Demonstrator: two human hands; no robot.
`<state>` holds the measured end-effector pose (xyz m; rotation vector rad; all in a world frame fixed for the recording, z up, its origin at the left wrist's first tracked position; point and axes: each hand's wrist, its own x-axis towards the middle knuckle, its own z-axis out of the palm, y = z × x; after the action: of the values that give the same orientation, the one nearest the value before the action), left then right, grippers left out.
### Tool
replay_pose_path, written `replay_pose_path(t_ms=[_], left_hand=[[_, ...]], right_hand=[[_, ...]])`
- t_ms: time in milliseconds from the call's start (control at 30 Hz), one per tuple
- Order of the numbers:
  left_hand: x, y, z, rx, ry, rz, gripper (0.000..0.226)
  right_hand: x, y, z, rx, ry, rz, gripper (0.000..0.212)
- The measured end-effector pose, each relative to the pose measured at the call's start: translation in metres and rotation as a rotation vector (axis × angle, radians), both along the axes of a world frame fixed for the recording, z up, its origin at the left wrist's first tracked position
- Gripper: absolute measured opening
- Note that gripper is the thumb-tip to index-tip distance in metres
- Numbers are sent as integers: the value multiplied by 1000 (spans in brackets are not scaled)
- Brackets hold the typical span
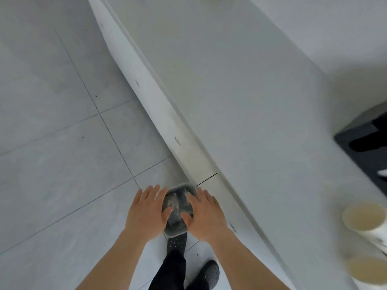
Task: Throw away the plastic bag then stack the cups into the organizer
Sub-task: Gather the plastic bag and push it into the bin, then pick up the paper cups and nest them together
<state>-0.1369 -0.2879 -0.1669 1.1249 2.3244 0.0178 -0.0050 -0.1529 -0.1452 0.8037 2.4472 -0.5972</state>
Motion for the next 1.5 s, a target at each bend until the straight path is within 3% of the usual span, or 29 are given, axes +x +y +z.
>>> replay_pose_path(t_ms=[367, 667, 900, 1067, 1333, 1500], left_hand=[[4, 74, 144, 210, 70, -176, 72], [98, 191, 183, 315, 46, -490, 76], [233, 246, 206, 397, -60, -698, 77], [316, 251, 204, 352, -135, -823, 84], [359, 249, 180, 195, -15, -999, 105], [359, 239, 173, 161, 25, -967, 85]], right_hand=[[28, 34, 145, 105, 258, -278, 64], [185, 89, 199, 311, 276, -693, 61], [330, 86, 202, 415, 244, -986, 62], [409, 75, 193, 444, 203, -1149, 58], [489, 80, 169, 435, 138, -1141, 70], [500, 87, 152, 386, 121, -1088, 79]])
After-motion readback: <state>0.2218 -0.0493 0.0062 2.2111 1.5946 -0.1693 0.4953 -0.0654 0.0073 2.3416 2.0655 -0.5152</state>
